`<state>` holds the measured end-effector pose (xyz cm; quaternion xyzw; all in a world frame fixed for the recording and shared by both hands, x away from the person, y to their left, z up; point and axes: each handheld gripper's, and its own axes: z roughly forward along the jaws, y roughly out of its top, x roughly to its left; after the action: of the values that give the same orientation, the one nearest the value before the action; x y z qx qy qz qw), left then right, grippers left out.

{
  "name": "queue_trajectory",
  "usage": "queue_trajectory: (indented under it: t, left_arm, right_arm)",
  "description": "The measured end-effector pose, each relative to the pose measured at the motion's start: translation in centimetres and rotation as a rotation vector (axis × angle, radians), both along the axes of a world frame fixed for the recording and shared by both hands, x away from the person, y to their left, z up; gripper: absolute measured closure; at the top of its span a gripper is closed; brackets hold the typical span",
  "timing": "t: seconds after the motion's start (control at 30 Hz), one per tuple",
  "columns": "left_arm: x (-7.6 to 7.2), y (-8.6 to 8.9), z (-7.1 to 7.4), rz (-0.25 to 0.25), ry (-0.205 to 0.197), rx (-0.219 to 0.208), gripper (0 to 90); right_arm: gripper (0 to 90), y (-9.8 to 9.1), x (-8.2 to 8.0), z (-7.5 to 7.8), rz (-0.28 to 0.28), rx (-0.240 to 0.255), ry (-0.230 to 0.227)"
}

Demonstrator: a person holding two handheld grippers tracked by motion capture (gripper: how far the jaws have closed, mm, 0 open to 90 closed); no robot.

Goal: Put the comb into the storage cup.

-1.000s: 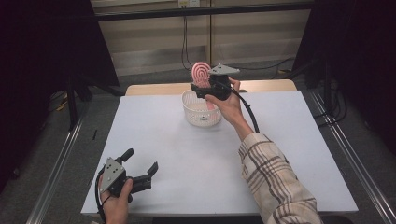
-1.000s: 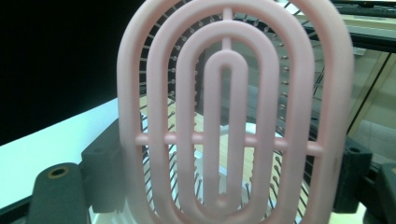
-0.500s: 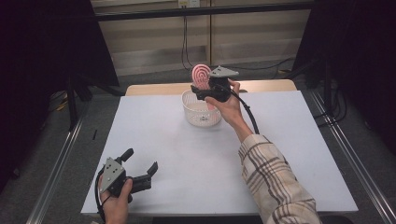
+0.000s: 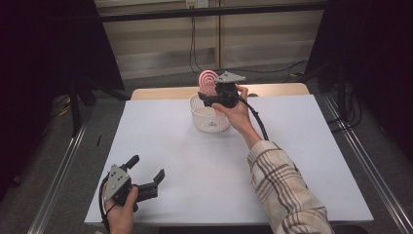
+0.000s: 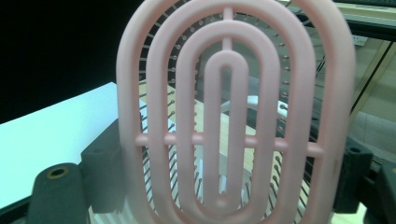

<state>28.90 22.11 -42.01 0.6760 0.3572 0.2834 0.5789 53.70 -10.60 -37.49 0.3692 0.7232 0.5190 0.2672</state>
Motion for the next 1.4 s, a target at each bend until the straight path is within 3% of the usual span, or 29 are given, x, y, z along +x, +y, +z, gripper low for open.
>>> queue_trajectory:
  t: [0.67, 1.4]
  left_arm:
    - [0.1, 0.0, 0.0, 0.001, 0.003, -0.001, 1.8]
    - [0.0, 0.0, 0.0, 0.004, -0.002, -0.003, 1.7]
  right_arm:
    - [19.0, 0.5, 0.0, -0.2, -0.002, 0.004, 0.008]
    - [17.0, 3.0, 0.7, -0.1, 0.014, -0.025, 0.046]
